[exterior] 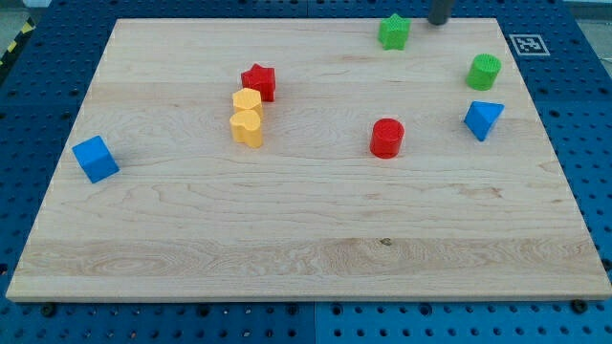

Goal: Slide green star to red star

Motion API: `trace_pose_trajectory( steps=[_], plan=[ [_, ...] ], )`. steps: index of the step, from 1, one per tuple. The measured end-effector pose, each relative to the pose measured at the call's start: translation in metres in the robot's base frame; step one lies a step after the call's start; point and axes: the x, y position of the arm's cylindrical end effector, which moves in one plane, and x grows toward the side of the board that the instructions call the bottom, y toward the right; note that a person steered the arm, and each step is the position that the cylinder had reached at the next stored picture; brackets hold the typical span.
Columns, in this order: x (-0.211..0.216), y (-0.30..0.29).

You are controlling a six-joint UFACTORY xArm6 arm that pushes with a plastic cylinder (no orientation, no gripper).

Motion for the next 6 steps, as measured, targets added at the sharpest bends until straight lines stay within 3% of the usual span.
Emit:
trace_pose_trajectory(
  steps=[2,3,4,6],
  plan=[
    [0.112,-0.118],
    [0.102,-0.125],
    [0.091,-0.091],
    [0.14,-0.087]
  ],
)
